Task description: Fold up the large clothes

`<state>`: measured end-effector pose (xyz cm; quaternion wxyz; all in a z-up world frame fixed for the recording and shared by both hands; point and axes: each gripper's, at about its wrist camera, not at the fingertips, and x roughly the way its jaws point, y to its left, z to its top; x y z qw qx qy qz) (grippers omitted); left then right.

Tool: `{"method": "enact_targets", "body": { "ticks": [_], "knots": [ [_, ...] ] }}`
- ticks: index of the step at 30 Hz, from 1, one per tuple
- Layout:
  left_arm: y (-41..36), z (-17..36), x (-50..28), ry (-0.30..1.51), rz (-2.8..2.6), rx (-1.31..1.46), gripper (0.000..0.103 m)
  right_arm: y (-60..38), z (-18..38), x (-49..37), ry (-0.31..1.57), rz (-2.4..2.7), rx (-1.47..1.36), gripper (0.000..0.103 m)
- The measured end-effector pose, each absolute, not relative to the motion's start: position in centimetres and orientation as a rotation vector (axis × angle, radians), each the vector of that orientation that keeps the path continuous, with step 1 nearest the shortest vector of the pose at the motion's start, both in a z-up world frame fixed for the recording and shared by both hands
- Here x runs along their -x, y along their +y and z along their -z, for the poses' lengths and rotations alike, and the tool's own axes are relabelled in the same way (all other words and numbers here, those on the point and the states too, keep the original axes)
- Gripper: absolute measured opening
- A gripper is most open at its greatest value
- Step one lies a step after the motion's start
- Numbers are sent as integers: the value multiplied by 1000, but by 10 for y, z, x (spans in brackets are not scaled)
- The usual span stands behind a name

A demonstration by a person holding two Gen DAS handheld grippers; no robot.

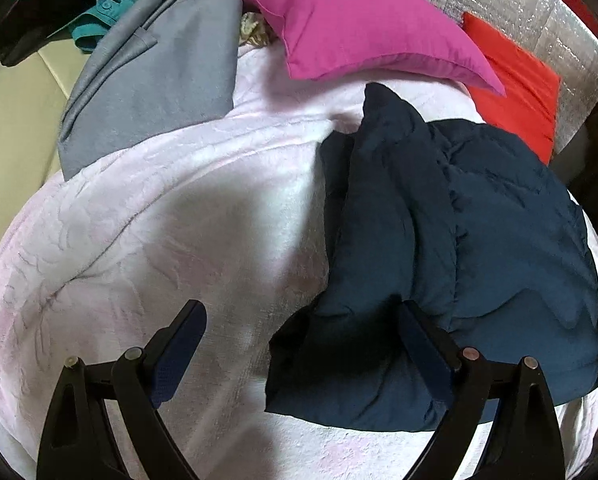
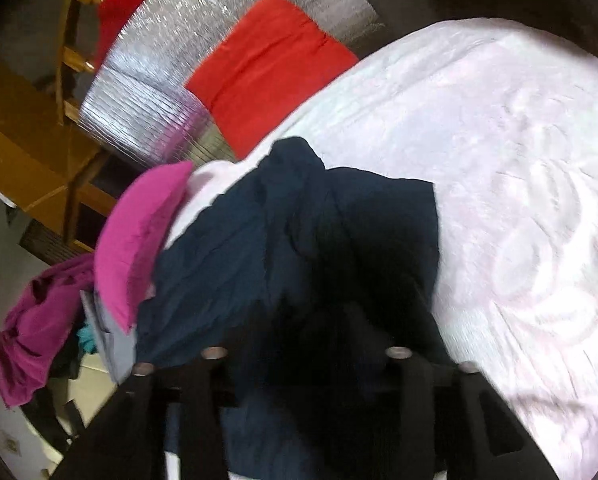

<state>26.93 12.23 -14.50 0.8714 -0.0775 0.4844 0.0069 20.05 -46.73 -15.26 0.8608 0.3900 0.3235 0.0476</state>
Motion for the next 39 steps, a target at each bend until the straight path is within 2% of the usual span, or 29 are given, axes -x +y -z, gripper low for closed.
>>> {"method": "enact_targets", "body": {
  "ticks": [5,14,24,29,31,36,39],
  "knots": [
    [133,140,-267,999,-19,210,96,-469,151,-169,651,-136,-838,54],
    [127,161,-274,1083,-29,162,97,-464,178,-182,720,-127,-847,53],
    [134,143,-267,1055,-4,186,96,-467,156,-152,692,-169,-856,54],
    [147,130,-254,1042,107,348,96,-457,161,-132,699,-226,-881,64],
    [151,131,-247,1053,184,448,96,-453,168,-128,712,-245,-905,64],
    [144,153,-228,1149,271,614,96,-442,184,-121,752,-265,-934,65],
    [140,168,-221,1192,279,675,96,-443,190,-118,750,-260,-960,70]
  ]
}}
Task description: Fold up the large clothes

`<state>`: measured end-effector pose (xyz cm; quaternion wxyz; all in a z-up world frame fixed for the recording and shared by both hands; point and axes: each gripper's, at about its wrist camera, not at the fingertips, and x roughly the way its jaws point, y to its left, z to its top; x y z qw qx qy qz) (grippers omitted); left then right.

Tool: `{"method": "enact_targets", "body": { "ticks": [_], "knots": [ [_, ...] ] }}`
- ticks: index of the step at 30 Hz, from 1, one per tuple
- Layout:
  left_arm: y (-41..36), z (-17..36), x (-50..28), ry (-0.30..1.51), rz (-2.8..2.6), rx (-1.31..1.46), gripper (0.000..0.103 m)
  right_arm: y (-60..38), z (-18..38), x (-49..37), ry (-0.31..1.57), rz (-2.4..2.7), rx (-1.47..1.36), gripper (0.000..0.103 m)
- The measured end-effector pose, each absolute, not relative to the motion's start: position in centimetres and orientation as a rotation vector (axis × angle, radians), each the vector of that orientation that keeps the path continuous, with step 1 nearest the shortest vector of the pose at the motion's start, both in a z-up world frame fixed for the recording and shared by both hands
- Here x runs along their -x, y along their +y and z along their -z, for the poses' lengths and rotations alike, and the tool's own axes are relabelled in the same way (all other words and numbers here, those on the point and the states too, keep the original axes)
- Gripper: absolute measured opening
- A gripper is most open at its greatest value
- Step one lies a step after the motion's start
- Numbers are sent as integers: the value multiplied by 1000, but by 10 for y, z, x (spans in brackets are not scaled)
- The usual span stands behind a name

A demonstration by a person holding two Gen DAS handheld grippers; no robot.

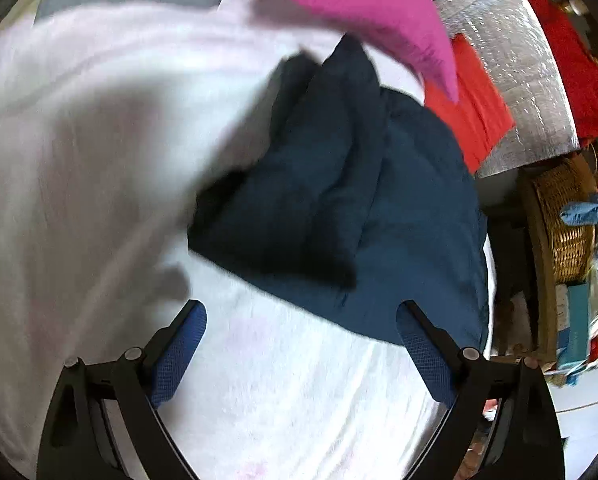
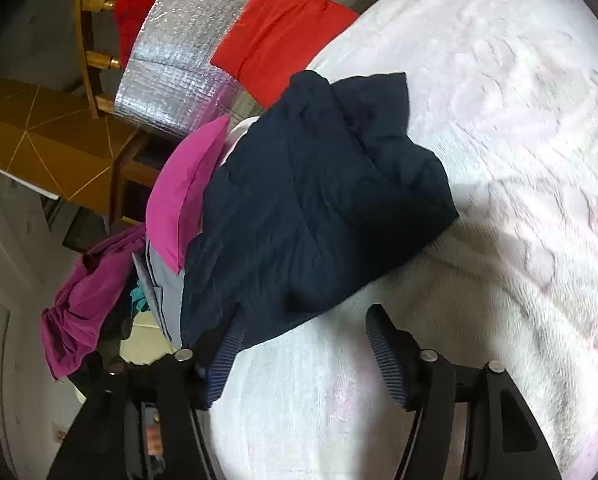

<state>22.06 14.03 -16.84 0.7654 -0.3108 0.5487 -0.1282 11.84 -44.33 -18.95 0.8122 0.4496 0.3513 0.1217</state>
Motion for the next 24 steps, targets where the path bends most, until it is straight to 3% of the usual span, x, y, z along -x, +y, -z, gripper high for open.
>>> {"method": "enact_targets", "body": {
  "ticks": [11,24],
  "knots": [
    [142,188,-237,1064,225,826,96,-455,218,-146,724,-225,-1051,74],
    [130,189,-260,900,200,852,97,-440,213,-212,618,-145,-1019,77]
  ]
}}
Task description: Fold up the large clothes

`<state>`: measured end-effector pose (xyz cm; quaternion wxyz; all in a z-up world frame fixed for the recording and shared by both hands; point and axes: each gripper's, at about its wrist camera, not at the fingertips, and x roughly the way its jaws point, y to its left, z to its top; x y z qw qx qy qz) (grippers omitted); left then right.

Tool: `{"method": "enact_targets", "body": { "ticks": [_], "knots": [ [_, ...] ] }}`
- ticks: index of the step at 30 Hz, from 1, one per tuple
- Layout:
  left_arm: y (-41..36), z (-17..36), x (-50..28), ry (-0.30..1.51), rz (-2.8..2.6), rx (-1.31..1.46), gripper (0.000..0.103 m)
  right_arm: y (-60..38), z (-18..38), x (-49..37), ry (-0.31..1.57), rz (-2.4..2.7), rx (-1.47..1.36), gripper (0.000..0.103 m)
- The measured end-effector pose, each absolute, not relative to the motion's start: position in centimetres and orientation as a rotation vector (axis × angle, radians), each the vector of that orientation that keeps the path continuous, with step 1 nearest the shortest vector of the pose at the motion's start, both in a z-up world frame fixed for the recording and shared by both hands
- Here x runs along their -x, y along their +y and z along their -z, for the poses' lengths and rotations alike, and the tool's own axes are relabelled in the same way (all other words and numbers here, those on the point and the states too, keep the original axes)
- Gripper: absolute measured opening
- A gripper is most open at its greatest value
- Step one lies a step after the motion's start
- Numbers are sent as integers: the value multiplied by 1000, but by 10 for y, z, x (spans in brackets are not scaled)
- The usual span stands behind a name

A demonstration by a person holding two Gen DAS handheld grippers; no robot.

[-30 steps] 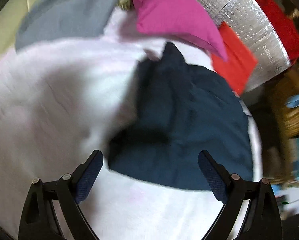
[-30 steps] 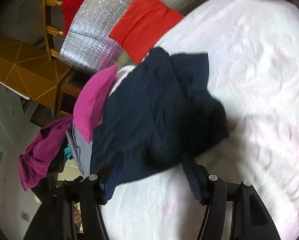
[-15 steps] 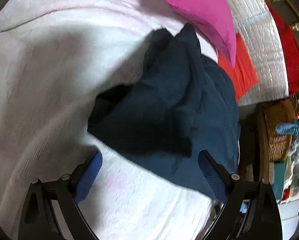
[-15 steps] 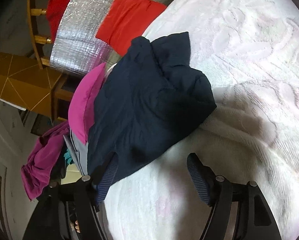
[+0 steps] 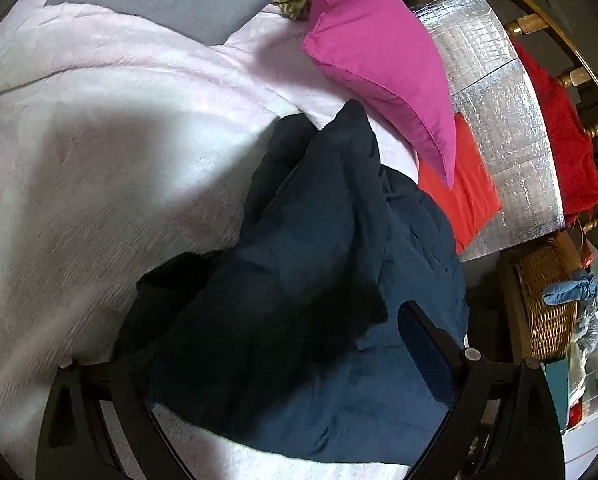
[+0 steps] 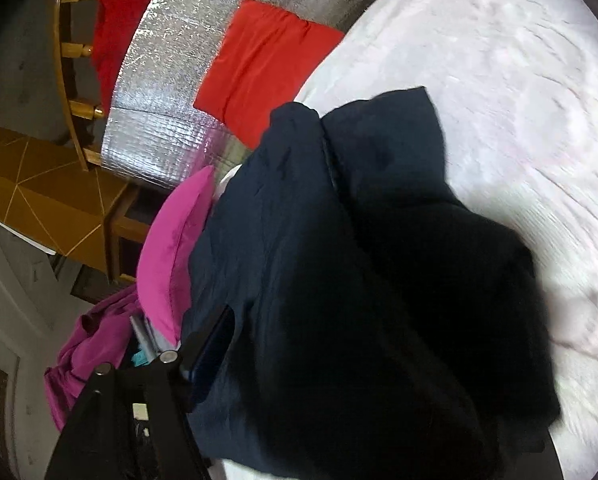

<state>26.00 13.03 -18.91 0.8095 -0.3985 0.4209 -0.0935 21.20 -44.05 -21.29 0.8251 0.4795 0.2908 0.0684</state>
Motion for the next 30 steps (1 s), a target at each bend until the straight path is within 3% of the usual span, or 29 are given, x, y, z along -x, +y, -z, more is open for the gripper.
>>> {"method": "enact_targets", "body": {
  "ticks": [2,4,7,10,13,21,30],
  "knots": [
    [132,190,-263,890,198,880,97,-435,211,-215,627,-106,-971,66],
    [134,193,-263,889,183,895,76,-435,213,-212,626,-98,-957,58],
    [139,197,-264,899,191,915,55,-438,216,-208,619,-107,-972,49],
    [143,193,-260,877,211,917,36,-432,211,-209,623,-94,-965,44],
    [144,181,-256,852,229,888,27,-425,199,-210,620,-90,-931,38],
    [161,162,-242,828,233,904,22,-406,169,-192,605,-136,-829,34],
    [162,159,-204,890,172,799,23,-405,189,-161,641,-168,-833,34]
  ]
}}
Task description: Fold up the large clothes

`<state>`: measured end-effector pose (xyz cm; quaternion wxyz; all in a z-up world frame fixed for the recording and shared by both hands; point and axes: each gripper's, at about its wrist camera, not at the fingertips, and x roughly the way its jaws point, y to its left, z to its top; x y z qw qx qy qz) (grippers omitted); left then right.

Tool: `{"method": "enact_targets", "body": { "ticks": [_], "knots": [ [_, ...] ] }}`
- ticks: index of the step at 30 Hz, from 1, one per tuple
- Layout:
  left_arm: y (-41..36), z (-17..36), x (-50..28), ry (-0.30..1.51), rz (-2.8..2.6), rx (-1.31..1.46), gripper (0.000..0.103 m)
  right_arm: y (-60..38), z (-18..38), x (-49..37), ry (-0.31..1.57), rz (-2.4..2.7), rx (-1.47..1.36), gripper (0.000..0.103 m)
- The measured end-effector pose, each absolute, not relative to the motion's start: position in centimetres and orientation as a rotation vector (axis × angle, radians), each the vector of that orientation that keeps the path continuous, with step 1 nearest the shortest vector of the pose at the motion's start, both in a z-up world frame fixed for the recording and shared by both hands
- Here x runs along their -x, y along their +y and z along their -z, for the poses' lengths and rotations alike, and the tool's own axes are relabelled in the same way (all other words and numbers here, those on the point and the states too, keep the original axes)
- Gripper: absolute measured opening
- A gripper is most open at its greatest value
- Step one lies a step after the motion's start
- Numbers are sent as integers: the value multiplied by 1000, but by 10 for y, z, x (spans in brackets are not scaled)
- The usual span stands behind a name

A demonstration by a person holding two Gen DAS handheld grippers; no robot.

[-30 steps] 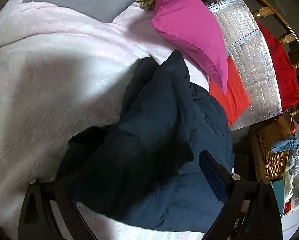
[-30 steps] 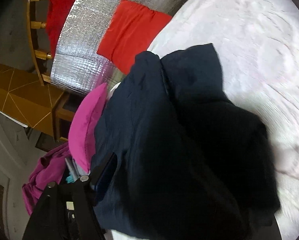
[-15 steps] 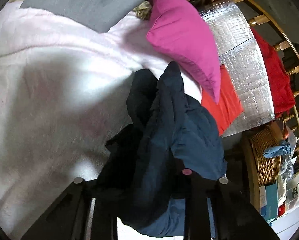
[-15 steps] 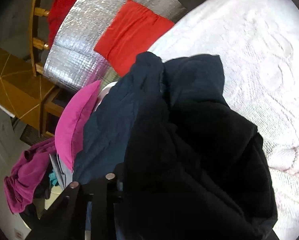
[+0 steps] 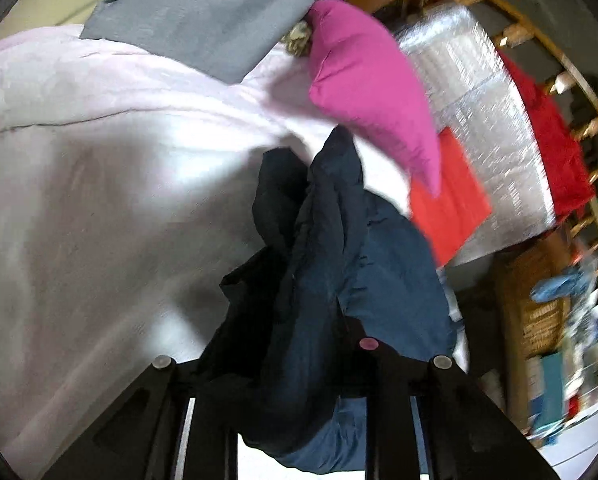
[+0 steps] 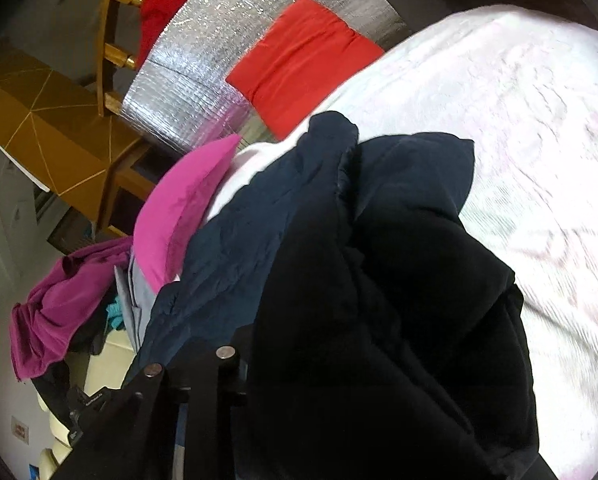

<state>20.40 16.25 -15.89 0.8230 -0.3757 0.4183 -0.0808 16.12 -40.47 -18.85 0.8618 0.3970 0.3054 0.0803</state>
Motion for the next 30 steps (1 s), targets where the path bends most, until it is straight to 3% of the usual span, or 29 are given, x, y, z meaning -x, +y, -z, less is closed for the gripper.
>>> {"method": "enact_targets", "body": {
  "ticks": [2,4,7,15,18,21,24,26,27,30],
  "knots": [
    [160,169,-208,933,142,782,29,-409,203,-164,671,-167,-874,37],
    [161,176,-211,964,110,782,48,-412,209,-164,683,-174,-904,43],
    [164,183,-216,998,78,789,67,-420,209,-163,723,-196,-937,46],
    [194,192,-228,1019,147,973,70,-446,210,-152,695,-224,-1033,52],
    [199,198,-235,1020,191,1019,76,-460,224,-165,674,-223,-1134,67],
    [201,203,-246,1022,233,1051,76,-473,230,-176,606,-230,-1251,68],
    [196,200,-254,1000,272,1026,74,-469,218,-194,685,-258,-1164,67],
    [190,193,-258,981,291,996,64,-462,206,-200,722,-270,-1078,53],
    [189,189,-257,975,294,978,49,-460,200,-201,726,-267,-1046,50],
    [184,175,-257,946,304,932,37,-448,175,-203,717,-228,-919,39]
  ]
}}
